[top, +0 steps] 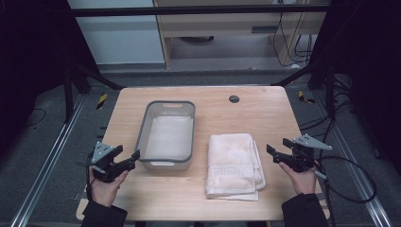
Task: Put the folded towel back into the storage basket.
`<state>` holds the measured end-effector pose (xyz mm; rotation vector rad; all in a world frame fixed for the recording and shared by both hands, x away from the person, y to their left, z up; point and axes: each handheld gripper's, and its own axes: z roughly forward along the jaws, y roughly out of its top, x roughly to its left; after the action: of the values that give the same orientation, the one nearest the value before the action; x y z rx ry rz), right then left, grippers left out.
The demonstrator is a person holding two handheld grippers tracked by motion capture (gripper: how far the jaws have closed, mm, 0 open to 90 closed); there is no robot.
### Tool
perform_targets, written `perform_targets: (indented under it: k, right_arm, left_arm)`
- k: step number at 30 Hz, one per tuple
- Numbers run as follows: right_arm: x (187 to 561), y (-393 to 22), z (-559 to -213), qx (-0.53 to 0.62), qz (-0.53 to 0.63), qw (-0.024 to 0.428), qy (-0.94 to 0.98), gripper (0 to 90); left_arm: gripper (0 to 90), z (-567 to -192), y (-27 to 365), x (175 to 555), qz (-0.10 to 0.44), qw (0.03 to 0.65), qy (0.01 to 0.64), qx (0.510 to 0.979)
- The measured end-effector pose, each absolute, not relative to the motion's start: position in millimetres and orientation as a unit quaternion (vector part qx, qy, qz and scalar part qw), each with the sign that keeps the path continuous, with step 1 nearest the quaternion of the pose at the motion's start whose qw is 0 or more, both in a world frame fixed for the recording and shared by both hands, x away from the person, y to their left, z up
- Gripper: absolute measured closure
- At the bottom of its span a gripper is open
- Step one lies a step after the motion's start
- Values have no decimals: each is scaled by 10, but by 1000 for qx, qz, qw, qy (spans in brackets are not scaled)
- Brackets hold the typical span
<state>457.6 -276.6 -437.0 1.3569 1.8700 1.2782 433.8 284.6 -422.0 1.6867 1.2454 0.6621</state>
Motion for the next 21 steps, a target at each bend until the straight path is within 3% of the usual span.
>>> perform_targets:
  k: [21]
  right_arm:
    - [4692, -2671, -4205, 484, 477, 249, 690, 269]
  left_arm:
    - [286, -4080, 2438, 4393, 255, 470, 469, 703]
